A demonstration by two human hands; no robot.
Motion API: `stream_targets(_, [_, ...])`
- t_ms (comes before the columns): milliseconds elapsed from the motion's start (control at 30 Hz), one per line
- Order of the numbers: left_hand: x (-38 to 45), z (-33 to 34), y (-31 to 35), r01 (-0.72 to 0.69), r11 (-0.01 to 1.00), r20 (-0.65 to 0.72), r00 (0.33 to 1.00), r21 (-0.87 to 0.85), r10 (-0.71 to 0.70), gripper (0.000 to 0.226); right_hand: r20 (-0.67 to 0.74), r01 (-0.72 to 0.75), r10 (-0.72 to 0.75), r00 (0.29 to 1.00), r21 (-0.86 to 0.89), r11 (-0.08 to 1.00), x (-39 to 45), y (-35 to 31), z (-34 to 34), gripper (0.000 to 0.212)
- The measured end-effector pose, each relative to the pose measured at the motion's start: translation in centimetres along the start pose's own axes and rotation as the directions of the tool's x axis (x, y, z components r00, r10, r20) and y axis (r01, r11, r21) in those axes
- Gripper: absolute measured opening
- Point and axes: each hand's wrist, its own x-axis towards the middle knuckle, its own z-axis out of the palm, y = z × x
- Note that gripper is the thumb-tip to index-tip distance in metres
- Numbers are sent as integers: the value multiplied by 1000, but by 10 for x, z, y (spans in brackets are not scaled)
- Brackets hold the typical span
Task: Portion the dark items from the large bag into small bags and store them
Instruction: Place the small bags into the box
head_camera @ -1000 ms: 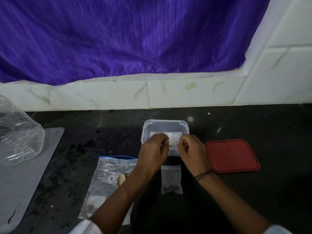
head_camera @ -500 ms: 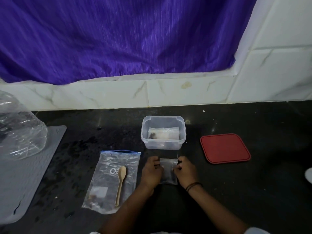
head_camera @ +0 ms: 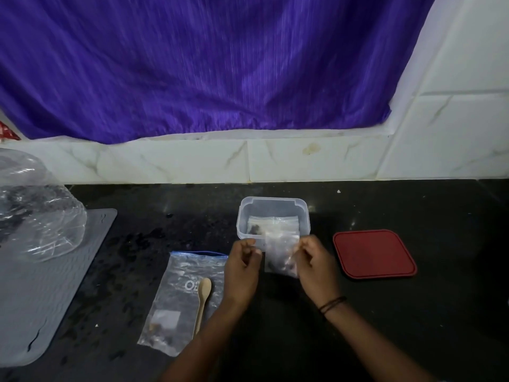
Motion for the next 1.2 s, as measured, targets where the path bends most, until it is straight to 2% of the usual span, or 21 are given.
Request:
stream_targets(100, [12,-7,21,-125,991,-47,991,42,127,19,-97,101,-103,990,-28,994,35,-23,-6,10])
stream_targets(200, [28,-12,30,-215,966,-50,973,143,224,21,-81,101,-112,990,-128,987,74,-37,-3,9])
stream_targets(333, [52,-14,28,-277,868,-29,948,413,316,28,73,-20,44,996,-304,953,117,-30,16,14])
stream_targets(433, [62,-13,25,-239,771,42,963,590,267,34,269,-11,164,949,-491,871,135,-19,36,14])
stream_targets(533, [62,-13,21,-230,754,62,968,615,244,33,420,29,300,856,-619,785,145,-14,52,14])
stream_targets(600, [63,-13,19,-249,747,77,963,617,258,34,470,34,400,787,-681,732,152,-11,60,24])
stream_targets(667, [65,-13,16,-259,738,79,959,623,271,34,454,-67,466,760,-658,750,156,-3,67,16])
stream_targets(700, [66,-13,13,-260,733,74,958,628,277,33,439,-98,477,761,-649,754,157,1,71,11])
stream_targets(833, [67,-11,5,-278,727,48,946,628,320,26,372,-106,461,806,-676,729,160,7,81,19])
stream_targets(933, [67,-11,3,-301,722,43,935,623,353,24,349,-10,384,855,-729,685,158,0,90,25])
stream_targets(1200, [66,-13,0,-301,720,48,936,625,350,21,377,105,334,864,-784,612,152,5,92,29])
